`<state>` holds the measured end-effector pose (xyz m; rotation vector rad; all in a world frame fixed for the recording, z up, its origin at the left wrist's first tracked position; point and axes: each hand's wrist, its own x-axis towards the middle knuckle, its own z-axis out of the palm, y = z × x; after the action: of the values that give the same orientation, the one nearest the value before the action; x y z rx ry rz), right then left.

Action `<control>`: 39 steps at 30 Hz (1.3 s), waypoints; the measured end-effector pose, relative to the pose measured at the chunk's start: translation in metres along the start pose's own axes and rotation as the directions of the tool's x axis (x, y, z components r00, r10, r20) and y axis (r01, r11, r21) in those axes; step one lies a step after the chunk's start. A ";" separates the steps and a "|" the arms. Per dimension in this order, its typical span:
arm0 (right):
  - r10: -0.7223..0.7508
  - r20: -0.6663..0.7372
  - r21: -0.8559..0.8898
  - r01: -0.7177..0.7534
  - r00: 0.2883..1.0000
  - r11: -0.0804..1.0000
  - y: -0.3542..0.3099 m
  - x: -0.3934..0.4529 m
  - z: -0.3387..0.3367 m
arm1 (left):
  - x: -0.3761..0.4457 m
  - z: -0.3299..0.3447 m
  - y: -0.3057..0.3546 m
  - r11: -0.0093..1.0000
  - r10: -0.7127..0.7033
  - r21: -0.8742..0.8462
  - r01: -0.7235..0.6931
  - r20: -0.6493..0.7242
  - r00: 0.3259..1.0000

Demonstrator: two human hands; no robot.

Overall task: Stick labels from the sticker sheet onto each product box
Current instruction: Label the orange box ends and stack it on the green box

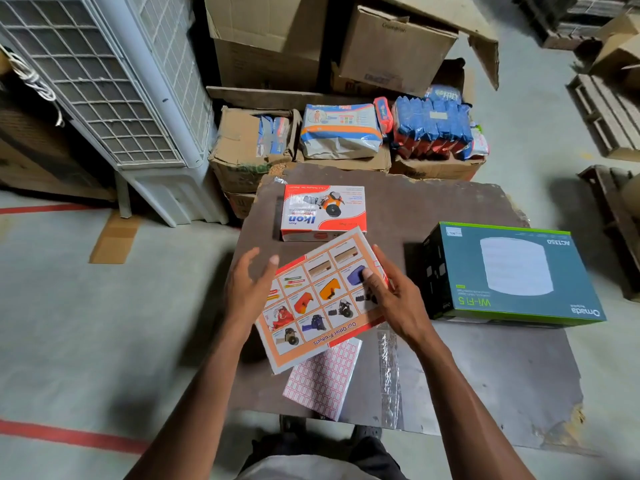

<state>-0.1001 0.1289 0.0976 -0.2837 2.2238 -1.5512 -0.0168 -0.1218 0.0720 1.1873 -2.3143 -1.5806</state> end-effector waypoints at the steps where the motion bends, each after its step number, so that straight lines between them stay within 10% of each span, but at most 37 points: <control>1: 0.015 0.001 0.024 -0.015 1.000 1.000 0.002 0.000 -0.003 | -0.008 0.001 -0.007 0.994 -0.073 -0.079 0.075 0.028 0.997; 7: 0.121 -0.033 0.041 -0.120 0.992 0.992 0.023 0.002 -0.019 | -0.041 0.018 -0.040 0.901 -0.196 -0.324 0.288 0.289 0.937; 14: 0.148 -0.105 0.089 -0.139 0.983 0.986 0.035 0.000 -0.060 | -0.055 0.050 -0.019 0.837 -0.172 -0.484 0.257 0.214 0.962; 39: 0.285 -0.473 -0.013 -0.330 0.834 0.944 0.123 0.036 -0.343 | -0.082 0.330 0.142 0.929 -0.018 -0.316 0.191 0.478 0.878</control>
<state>-0.2762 0.4492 0.0766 0.4590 2.5417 -1.4443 -0.1953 0.2007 0.0653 0.9338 -2.0756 -2.4323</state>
